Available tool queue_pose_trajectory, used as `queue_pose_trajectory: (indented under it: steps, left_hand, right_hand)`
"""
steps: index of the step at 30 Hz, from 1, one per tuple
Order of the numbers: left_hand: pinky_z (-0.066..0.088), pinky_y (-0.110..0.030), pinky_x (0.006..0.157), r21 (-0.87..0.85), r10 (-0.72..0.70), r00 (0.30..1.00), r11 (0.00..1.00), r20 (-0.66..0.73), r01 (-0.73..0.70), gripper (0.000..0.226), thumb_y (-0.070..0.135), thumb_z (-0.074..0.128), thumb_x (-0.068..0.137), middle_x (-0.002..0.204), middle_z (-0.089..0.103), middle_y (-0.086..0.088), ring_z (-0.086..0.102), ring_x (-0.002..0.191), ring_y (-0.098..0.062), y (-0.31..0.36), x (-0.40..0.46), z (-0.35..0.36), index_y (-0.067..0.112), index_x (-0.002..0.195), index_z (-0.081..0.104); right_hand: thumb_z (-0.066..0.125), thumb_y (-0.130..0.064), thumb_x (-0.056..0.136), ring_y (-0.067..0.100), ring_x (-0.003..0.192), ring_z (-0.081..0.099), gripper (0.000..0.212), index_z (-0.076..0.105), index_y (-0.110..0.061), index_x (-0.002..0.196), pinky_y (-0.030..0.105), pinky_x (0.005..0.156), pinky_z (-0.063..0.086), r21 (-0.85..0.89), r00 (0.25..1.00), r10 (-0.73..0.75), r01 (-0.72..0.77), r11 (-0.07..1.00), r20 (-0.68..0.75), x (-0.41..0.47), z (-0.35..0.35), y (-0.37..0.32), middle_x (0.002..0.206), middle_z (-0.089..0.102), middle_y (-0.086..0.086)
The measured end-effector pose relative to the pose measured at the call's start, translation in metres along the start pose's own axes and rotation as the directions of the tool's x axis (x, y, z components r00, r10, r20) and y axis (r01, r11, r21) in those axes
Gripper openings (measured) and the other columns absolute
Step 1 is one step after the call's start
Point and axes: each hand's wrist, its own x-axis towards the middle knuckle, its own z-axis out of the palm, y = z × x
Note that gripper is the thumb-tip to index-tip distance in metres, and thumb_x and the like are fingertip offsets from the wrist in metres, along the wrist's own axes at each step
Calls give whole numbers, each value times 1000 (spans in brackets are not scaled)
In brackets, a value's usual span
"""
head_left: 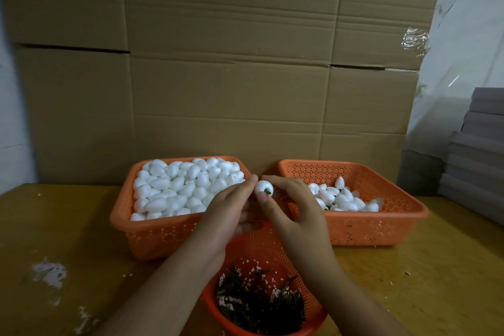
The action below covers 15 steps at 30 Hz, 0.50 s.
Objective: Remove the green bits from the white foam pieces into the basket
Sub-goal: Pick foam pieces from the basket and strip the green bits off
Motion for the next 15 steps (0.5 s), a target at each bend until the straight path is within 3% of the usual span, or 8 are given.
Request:
queue_pose_trajectory:
  steps: [6, 15]
  left_hand:
    - [55, -27, 69, 4, -36, 999, 999, -3, 36, 25, 49, 52, 95, 97, 77, -1, 74, 90, -16, -1, 1, 0, 42, 89, 75]
    - [57, -32, 76, 31, 6, 1000, 1000, -6, -6, 27, 44, 50, 98, 98, 77, 1, 73, 93, -16, -1, 0, 0, 44, 88, 75]
  right_hand:
    - [71, -24, 87, 12, 97, 60, 18, 70, -27, 105, 17, 82, 46, -21, 1000, -9, 8, 1000, -19, 0, 1, 1, 95, 63, -12]
    - [71, -20, 88, 6, 100, 58, 26, 64, -35, 108, 13, 83, 43, -53, 999, -37, 39, 998, 28, 0, 1, 1, 101, 61, -13]
